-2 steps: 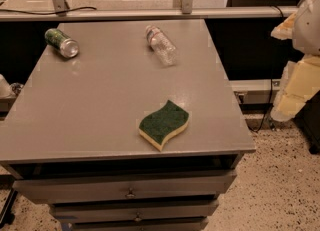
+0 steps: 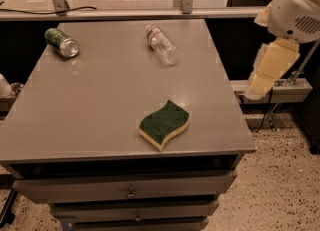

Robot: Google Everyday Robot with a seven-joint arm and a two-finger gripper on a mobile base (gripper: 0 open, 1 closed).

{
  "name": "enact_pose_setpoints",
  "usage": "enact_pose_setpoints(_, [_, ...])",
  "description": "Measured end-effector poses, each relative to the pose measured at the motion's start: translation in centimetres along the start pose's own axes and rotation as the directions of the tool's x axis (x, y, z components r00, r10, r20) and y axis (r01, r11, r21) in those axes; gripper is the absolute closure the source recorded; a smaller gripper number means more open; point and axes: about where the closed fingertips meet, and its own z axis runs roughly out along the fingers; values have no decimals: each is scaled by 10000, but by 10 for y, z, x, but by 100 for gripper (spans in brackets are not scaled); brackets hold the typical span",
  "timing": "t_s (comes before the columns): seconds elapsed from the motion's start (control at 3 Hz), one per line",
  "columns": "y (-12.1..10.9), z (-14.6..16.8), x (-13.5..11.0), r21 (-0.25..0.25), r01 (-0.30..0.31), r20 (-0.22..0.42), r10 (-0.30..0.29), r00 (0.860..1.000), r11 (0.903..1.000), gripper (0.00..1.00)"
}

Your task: Place water bottle upright

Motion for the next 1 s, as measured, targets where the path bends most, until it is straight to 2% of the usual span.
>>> enact_pose_setpoints(0.33, [-34, 29, -32, 252, -756, 197, 751, 9970, 9968, 0])
enact_pose_setpoints(0.67, [-64, 57, -60, 556, -2190, 606, 2157, 9746, 9741, 0])
enact_pose_setpoints(1.0, [-66, 60, -64, 534, -3244, 738, 3202, 9445, 9444, 0])
